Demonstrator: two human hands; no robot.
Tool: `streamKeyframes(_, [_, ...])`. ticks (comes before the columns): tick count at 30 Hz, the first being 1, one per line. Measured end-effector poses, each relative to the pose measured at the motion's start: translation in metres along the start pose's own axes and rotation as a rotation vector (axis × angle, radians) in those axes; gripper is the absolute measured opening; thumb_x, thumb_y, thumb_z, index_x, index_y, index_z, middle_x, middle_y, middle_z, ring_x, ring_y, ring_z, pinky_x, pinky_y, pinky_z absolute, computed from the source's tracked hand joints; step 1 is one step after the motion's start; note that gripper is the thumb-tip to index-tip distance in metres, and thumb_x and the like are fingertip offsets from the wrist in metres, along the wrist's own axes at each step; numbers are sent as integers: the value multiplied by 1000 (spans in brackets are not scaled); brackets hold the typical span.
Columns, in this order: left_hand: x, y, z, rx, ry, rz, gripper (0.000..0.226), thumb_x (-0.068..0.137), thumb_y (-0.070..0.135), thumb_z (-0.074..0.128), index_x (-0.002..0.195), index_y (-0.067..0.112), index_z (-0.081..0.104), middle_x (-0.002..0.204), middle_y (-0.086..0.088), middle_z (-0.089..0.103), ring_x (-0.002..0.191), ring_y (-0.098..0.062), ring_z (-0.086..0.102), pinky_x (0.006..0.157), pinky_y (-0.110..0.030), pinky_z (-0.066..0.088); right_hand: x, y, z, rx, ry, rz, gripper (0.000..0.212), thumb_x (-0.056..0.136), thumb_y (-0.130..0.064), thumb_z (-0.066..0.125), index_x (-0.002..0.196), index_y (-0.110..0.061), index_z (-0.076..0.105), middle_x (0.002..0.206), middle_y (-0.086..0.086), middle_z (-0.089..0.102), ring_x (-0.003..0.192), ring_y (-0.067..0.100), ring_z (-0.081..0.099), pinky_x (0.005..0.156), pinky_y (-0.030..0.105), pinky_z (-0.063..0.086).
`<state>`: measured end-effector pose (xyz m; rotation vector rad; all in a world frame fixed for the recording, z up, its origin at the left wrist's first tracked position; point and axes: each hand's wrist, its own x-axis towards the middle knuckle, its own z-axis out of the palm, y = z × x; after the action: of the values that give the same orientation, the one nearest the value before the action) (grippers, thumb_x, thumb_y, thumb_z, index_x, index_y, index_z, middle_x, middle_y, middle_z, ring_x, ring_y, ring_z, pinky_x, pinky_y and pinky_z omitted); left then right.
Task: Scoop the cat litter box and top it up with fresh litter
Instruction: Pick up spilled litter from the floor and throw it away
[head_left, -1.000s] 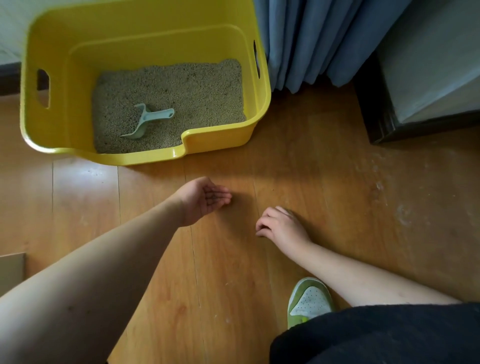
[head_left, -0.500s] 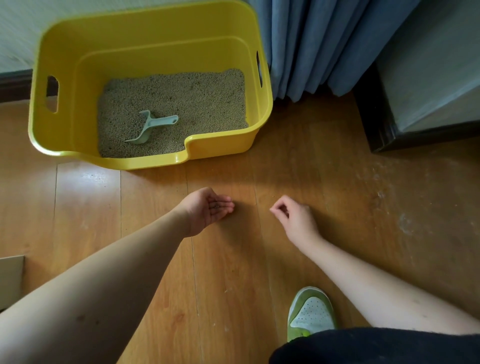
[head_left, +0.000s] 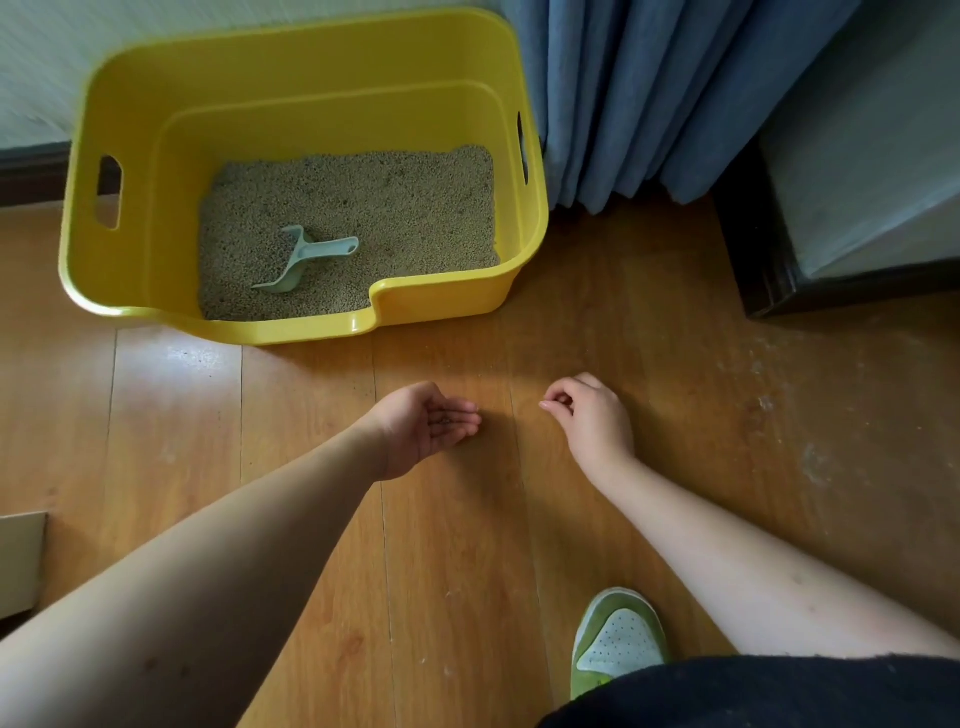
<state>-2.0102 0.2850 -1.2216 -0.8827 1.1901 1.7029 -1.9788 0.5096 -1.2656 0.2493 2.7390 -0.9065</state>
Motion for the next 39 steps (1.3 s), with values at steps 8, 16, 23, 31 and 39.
streamKeyframes(8, [1,0,-2,-38,18,8,34,90,7,38,99,-5,68,98,-21,71,86,-25,69,79,-28,57,4,-8,-7,252,-41,119,5,93,-23,61,95,-18,62,88,-10,63,78,2,59,64,10,43])
streamKeyframes(16, [2,1,-4,-90,52,18,35,90,8,36,99,-6,67,93,-20,71,83,-25,69,77,-27,57,17,-23,-1,1165,-278,390,24,95,0,52,114,-11,60,89,4,68,82,12,63,79,24,53])
streamKeyframes(23, [0,4,-2,-157,12,45,36,91,8,34,99,-6,66,93,-22,71,82,-25,71,71,-27,59,35,-34,2,1156,-227,526,26,99,-18,40,92,-8,63,66,-3,47,61,10,40,55,22,30])
streamKeyframes(31, [-5,7,-9,-166,-6,73,36,90,7,33,97,-6,66,91,-21,70,80,-26,71,72,-27,59,65,-34,11,18,-122,-282,22,87,-16,67,107,-7,66,86,10,65,80,28,60,68,22,33])
streamKeyframes(39, [-12,10,-11,-199,-31,105,37,90,5,31,98,-7,66,92,-22,70,83,-27,70,77,-28,59,71,-39,20,-57,-171,-243,11,91,-16,60,96,-7,64,98,11,64,88,28,60,74,32,43])
